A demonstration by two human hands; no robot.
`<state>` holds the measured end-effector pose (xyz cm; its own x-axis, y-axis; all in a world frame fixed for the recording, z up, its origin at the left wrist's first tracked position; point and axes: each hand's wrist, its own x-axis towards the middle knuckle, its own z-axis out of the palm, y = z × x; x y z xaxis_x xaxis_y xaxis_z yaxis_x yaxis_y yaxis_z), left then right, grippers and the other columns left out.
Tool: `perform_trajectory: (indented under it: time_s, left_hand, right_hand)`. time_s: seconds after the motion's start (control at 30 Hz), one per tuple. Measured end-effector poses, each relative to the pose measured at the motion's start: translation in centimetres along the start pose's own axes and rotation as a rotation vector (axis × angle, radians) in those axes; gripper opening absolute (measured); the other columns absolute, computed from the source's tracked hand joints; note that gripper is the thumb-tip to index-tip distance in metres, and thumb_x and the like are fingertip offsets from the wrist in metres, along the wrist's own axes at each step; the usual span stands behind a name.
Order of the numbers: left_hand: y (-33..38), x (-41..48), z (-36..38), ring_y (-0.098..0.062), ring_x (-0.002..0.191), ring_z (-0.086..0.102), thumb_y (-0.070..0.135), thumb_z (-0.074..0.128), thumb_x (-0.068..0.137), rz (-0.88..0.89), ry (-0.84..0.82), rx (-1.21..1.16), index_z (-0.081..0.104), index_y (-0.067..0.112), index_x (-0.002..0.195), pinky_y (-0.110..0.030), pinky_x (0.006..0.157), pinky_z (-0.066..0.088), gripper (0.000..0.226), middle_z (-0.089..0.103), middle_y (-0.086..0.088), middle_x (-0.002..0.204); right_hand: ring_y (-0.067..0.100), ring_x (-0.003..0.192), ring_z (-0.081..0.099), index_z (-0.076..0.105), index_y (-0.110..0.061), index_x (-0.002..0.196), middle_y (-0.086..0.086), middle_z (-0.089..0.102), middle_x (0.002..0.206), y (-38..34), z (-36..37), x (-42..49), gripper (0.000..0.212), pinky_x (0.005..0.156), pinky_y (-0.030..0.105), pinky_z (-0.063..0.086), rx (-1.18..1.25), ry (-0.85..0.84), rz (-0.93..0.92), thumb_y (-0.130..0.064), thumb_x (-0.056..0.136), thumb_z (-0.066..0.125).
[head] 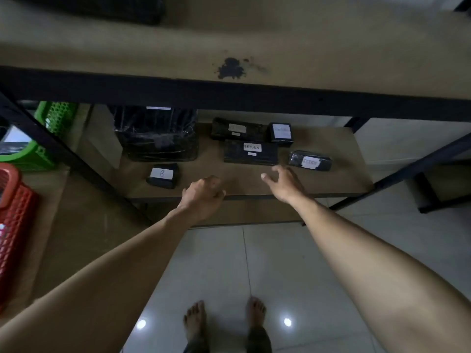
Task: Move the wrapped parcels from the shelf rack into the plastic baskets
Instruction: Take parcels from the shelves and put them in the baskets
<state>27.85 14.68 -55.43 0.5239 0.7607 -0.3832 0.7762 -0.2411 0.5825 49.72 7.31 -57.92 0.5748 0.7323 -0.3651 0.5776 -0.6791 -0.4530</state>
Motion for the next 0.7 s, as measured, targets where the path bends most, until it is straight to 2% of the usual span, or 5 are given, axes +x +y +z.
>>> perform_trajectory:
  time_s: [0.27, 0.37, 0.53, 0.6, 0.7]
  left_hand:
    - [0.4, 10.2, 4.2, -0.024, 0.087, 0.061, 0.037, 0.053, 0.088, -0.091, 0.078, -0.003, 0.057, 0.026, 0.112, -0.041, 0.083, 0.053, 0.026, 0.065, -0.003, 0.098]
    - [1.1, 13.2, 5.7, -0.024, 0.094, 0.06, 0.034, 0.053, 0.088, -0.104, 0.123, -0.006, 0.055, 0.024, 0.118, -0.037, 0.083, 0.051, 0.031, 0.064, -0.004, 0.105]
    - [1.4, 16.6, 7.6, -0.027, 0.113, 0.056, 0.03, 0.055, 0.086, -0.152, 0.121, -0.045, 0.039, 0.032, 0.138, -0.044, 0.098, 0.044, 0.054, 0.059, -0.004, 0.126]
    - [1.2, 17.5, 8.2, -0.028, 0.123, 0.049, 0.031, 0.054, 0.089, -0.17, 0.109, -0.004, 0.038, 0.027, 0.143, -0.044, 0.104, 0.039, 0.056, 0.049, -0.003, 0.14]
    - [0.2, 18.0, 8.9, -0.023, 0.136, 0.036, 0.031, 0.051, 0.092, -0.135, 0.106, 0.088, 0.048, 0.016, 0.137, -0.041, 0.109, 0.034, 0.048, 0.032, -0.001, 0.153]
  right_hand:
    - [0.033, 0.134, 0.039, 0.032, -0.021, 0.147, 0.011, 0.036, 0.149, 3.2, 4.3, 13.0, 0.064, 0.105, 0.044, 0.039, 0.157, 0.062, -0.047, -0.046, 0.093, 0.057]
    - [0.034, 0.134, 0.033, 0.027, -0.028, 0.148, 0.01, 0.036, 0.146, 4.9, 5.6, 16.1, 0.074, 0.106, 0.052, 0.037, 0.17, 0.076, -0.067, -0.036, 0.087, 0.068]
    - [0.032, 0.129, 0.038, 0.017, -0.04, 0.15, 0.009, 0.036, 0.142, 6.9, 5.9, 17.1, 0.1, 0.102, 0.054, 0.041, 0.105, 0.097, -0.123, -0.008, 0.076, 0.076]
    - [0.034, 0.133, 0.037, 0.011, -0.039, 0.152, 0.006, 0.036, 0.148, 7.0, 5.3, 17.5, 0.109, 0.103, 0.057, 0.04, 0.167, 0.054, -0.161, -0.016, 0.071, 0.081]
    - [0.034, 0.141, 0.029, 0.006, -0.034, 0.154, 0.004, 0.032, 0.155, 6.7, 3.8, 17.9, 0.12, 0.108, 0.056, 0.035, 0.073, -0.063, -0.169, -0.049, 0.065, 0.084]
